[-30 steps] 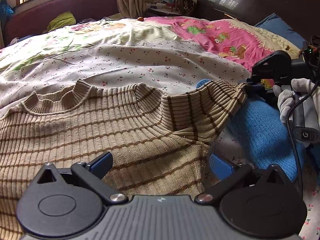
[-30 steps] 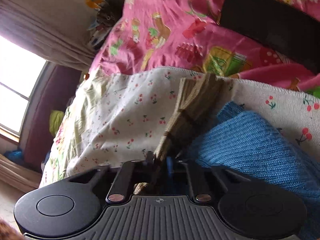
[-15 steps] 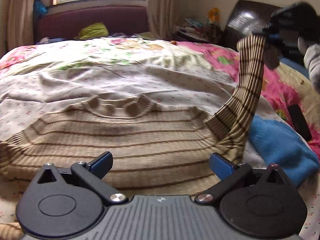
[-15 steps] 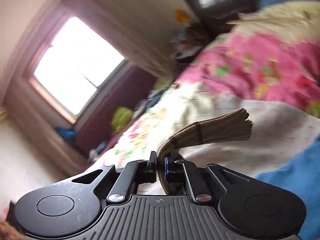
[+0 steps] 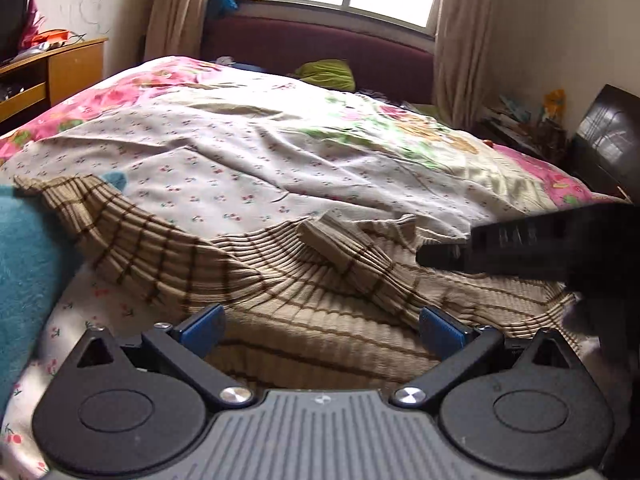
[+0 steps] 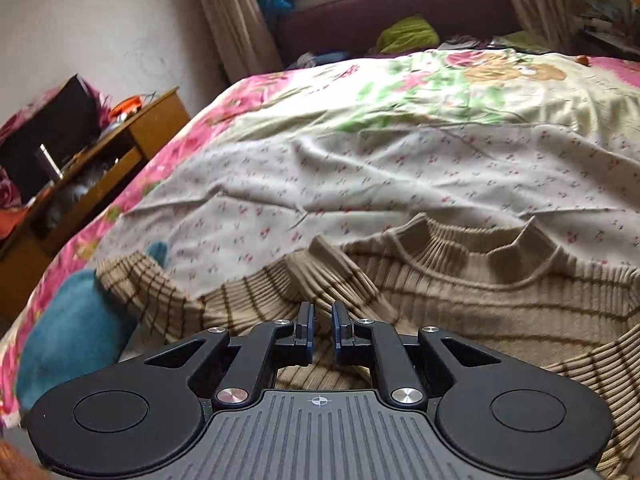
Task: Fold small clothes
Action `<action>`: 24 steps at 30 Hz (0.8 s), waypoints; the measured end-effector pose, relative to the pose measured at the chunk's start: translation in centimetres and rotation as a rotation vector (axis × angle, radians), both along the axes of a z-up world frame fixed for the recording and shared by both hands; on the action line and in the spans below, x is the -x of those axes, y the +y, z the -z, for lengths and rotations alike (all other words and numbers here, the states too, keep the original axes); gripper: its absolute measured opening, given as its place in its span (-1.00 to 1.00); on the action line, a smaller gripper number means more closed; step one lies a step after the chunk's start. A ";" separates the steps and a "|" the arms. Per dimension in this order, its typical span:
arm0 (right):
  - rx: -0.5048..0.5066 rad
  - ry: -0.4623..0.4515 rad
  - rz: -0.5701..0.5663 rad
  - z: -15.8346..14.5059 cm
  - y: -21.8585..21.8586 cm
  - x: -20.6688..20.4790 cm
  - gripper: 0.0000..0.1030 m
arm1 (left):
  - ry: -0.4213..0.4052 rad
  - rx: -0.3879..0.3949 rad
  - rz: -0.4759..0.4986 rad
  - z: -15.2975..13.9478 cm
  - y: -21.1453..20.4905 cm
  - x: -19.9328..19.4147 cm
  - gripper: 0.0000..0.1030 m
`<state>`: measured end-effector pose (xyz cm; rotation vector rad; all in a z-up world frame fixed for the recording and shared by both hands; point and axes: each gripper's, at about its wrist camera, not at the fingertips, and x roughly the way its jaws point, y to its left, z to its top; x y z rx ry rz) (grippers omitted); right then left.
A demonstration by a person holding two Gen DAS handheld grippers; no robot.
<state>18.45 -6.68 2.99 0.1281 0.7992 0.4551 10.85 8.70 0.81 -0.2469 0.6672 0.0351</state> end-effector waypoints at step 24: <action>0.136 0.022 0.149 2.7 -11.7 5.3 -0.66 | 0.024 -0.101 0.039 1.3 -2.4 -0.5 1.00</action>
